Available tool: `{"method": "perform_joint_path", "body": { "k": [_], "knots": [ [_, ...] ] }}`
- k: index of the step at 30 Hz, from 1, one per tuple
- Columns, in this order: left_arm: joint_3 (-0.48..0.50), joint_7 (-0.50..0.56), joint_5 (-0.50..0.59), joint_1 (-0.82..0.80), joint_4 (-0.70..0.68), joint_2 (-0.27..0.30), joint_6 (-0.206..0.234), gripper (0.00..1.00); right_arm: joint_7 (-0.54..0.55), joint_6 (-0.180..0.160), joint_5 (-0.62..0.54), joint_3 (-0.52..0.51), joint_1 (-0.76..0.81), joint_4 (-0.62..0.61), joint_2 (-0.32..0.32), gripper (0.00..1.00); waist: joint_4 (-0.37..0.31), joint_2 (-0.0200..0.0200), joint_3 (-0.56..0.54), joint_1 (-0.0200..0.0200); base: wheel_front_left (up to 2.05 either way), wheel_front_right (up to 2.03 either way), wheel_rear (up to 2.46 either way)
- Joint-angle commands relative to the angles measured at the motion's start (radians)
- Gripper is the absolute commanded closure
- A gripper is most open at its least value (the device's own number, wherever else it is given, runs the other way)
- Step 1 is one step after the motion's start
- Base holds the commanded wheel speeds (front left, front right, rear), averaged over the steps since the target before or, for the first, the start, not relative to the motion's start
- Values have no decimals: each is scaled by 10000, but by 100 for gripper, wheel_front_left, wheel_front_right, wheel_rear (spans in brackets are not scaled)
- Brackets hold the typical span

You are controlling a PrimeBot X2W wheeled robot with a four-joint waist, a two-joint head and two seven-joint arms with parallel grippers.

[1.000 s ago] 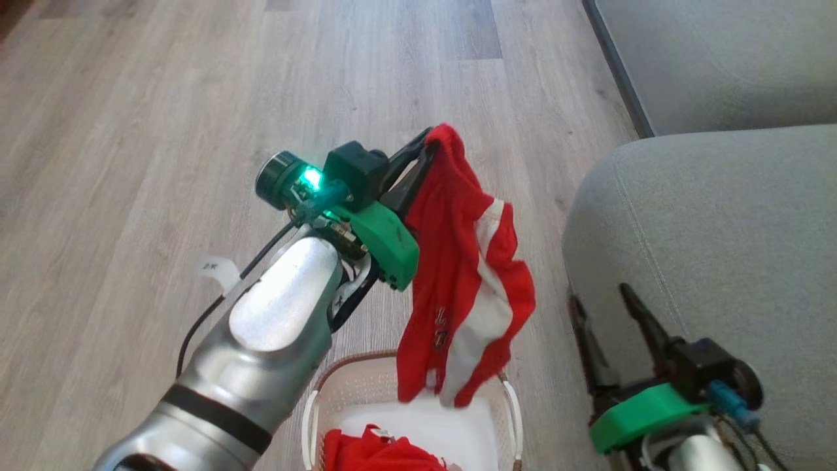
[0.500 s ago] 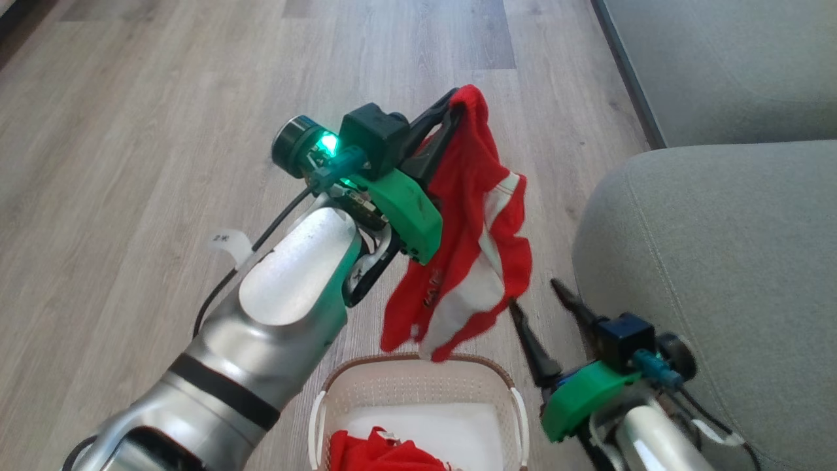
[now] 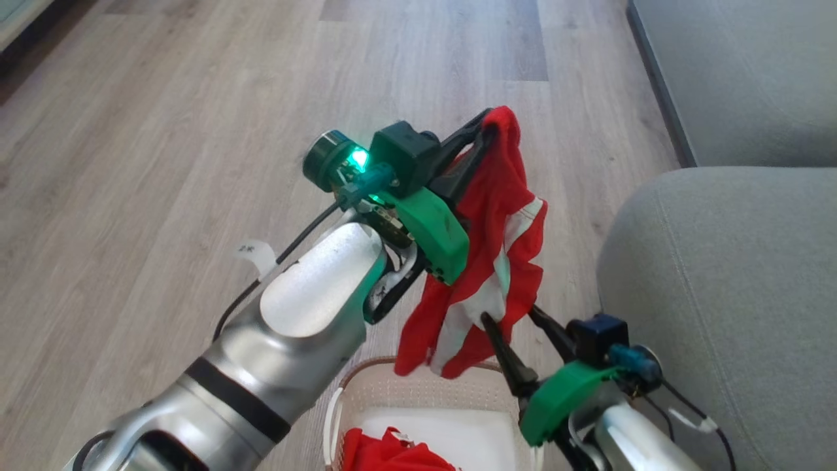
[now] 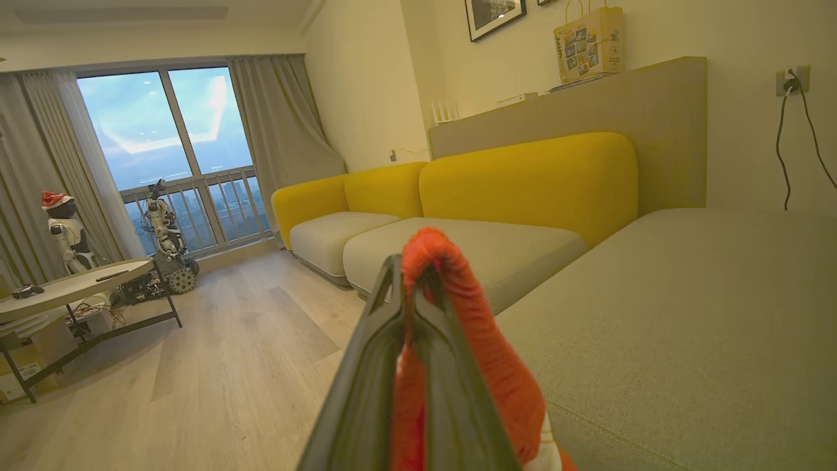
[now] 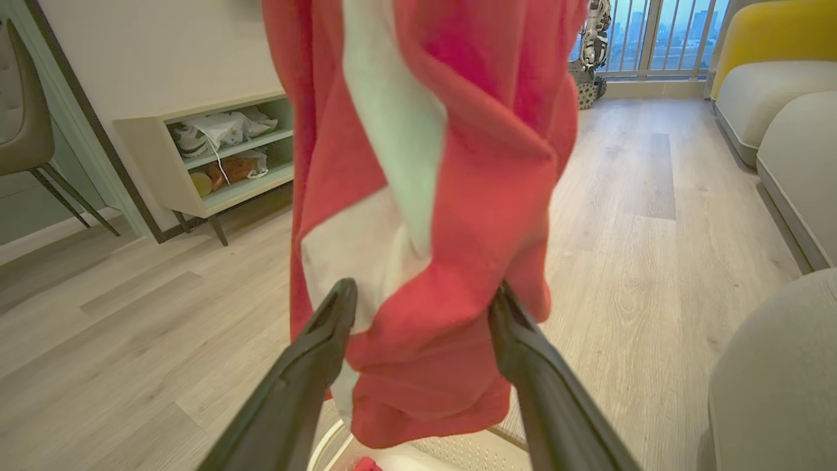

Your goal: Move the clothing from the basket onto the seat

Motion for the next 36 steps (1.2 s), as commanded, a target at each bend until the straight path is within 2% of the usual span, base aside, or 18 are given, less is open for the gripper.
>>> {"method": "perform_joint_path", "body": {
  "k": [1, 2, 3, 6, 13, 19, 20, 22, 23, 24, 36],
  "knots": [
    [236, -90, -136, -699, -377, 170, 94, 100, -67, -2, 146, 209, -783, -168, 5, 0, 106, 0, -42, 1, 0, 0, 0],
    [162, -88, -199, -708, -427, 170, 127, 100, -67, -2, 222, 258, -898, -26, 5, 16, 146, 0, -51, 1, 0, 0, 0],
    [89, -89, -257, -721, -471, 170, 158, 100, -67, -2, 250, 323, -1022, 145, 5, 49, 188, 0, -61, 1, 0, 0, 0],
    [-77, -100, -405, -740, -528, 170, 253, 100, -67, -2, 284, 418, -1370, 534, 5, 100, 279, 0, -80, 1, 0, 0, 0],
    [-108, -140, -608, -644, -98, 181, 438, 100, -67, -2, 122, 292, -1670, 626, 5, 100, 304, 0, -24, 1, 0, 0, 0],
    [17, -214, -759, -368, 385, 364, 502, 100, -67, -2, -261, -249, -1649, -39, 5, 100, 54, 0, 75, 1, 0, 0, 0],
    [53, -237, -788, -298, 445, 393, 518, 87, -67, -2, -348, -366, -1652, -178, 5, 100, 0, 0, 88, 1, 0, 0, 0],
    [110, -285, -822, -144, 547, 446, 547, 53, -67, -2, -535, -653, -1657, -497, 5, 100, -106, 0, 115, 1, 0, 0, 0],
    [133, -306, -838, -59, 596, 466, 553, 12, -67, -2, -634, -802, -1658, -653, 5, 100, -159, 0, 128, 1, 0, 0, 0],
    [147, -326, -838, 22, 638, 489, 557, 0, -67, -2, -730, -946, -1660, -807, 5, 100, -217, 0, 142, 1, 0, 0, 0],
    [423, -430, -634, 1240, 641, 750, 660, 0, -67, -2, -2240, -2706, -1782, -2243, -149, 100, -1351, 0, 363, 1, 0, 0, 0]
  ]
}}
